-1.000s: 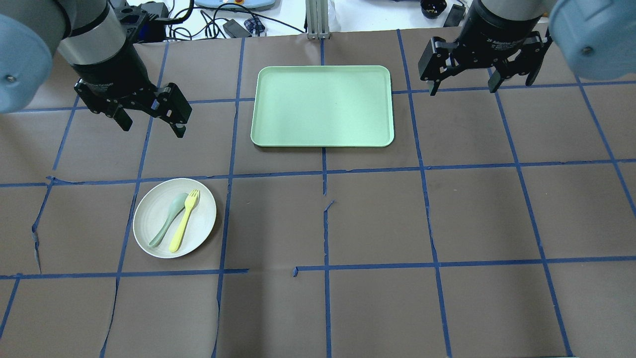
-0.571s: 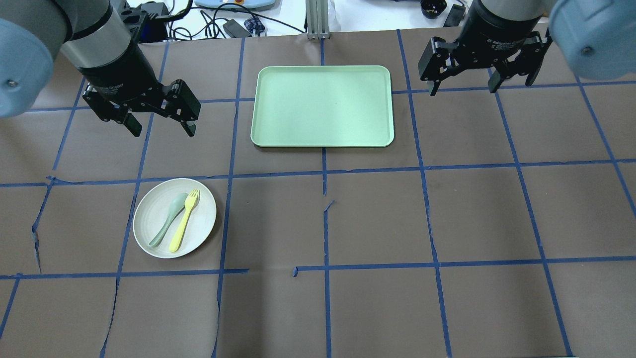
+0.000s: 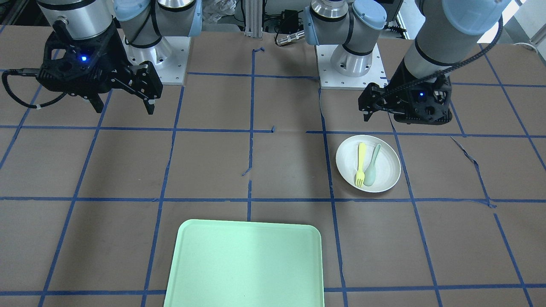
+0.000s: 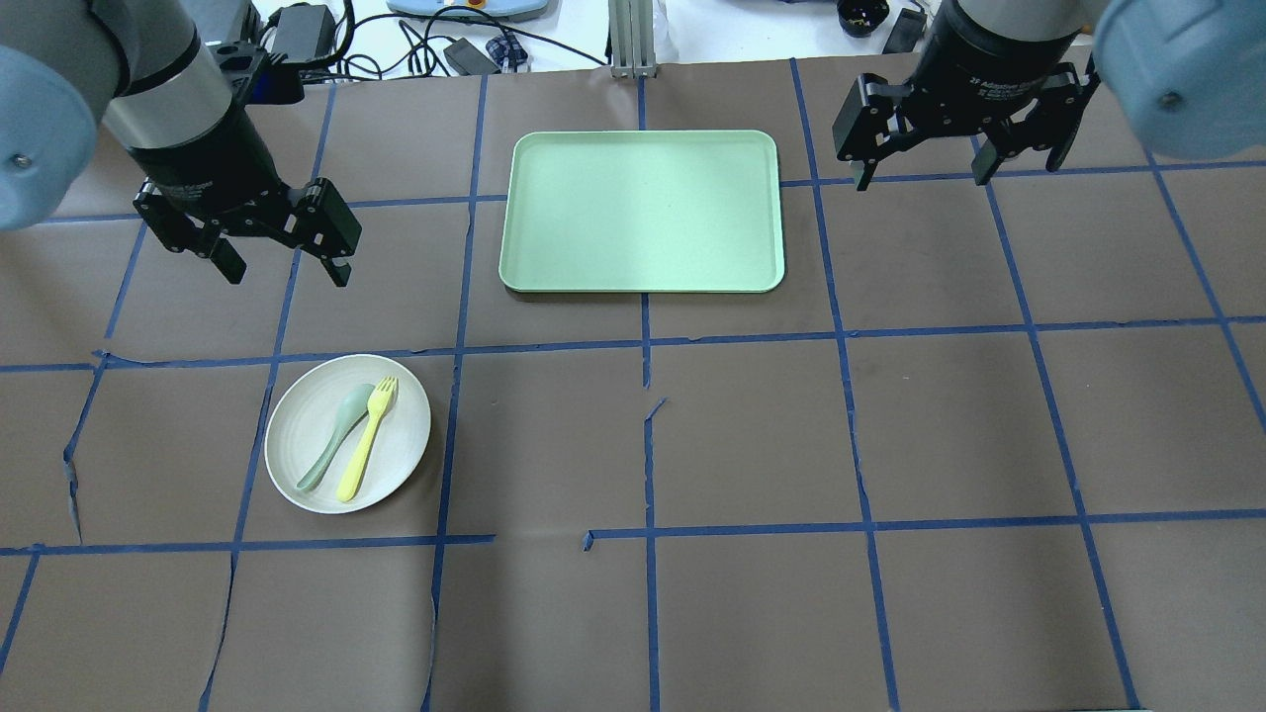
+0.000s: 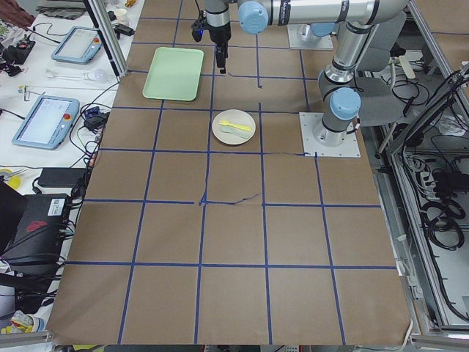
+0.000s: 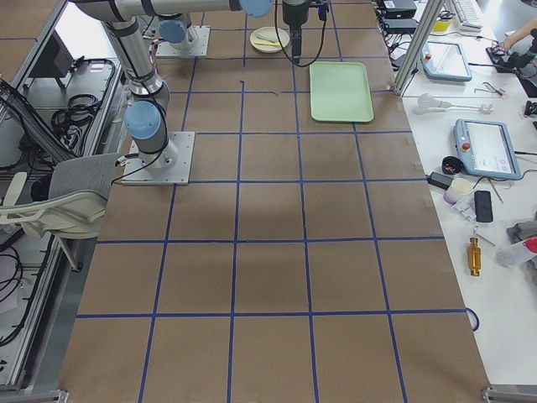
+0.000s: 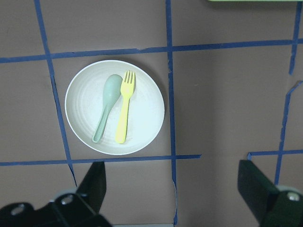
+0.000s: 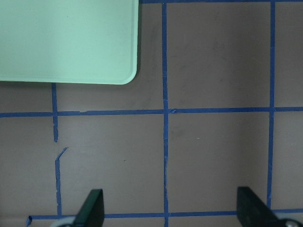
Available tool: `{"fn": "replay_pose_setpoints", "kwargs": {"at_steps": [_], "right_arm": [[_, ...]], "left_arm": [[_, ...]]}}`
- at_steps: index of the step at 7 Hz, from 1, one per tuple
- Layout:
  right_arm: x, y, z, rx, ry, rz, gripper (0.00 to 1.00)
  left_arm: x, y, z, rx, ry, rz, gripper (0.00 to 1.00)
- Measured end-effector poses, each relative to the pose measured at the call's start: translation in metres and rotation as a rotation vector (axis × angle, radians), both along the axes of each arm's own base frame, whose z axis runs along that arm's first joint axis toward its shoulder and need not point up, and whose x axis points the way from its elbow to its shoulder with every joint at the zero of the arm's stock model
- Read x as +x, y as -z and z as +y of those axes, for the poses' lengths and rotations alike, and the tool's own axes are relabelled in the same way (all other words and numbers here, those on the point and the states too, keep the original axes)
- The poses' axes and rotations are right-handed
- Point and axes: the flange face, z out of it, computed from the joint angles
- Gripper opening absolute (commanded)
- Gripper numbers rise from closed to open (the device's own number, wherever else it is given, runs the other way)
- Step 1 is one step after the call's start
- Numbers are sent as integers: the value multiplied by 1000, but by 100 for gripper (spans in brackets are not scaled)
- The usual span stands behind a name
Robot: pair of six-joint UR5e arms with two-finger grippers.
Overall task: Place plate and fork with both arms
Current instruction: 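Lower the left gripper to the rim of the white plate and grasp it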
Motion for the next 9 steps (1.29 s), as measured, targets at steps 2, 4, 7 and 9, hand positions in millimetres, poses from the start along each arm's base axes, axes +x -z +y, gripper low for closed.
{"fn": "replay_pose_setpoints", "kwargs": {"at_steps": [2, 4, 7, 9], "right_arm": [[0, 0, 0, 0, 0, 1, 100], [0, 0, 0, 0, 0, 1, 100], [0, 0, 0, 0, 0, 2, 100], [0, 0, 0, 0, -1, 2, 100]], "left_arm": [[41, 34, -12, -18, 103, 66, 100], [97, 70, -21, -25, 274, 116, 100], [161, 150, -18, -23, 352, 290, 100], [170, 200, -21, -20, 392, 368, 88]]}}
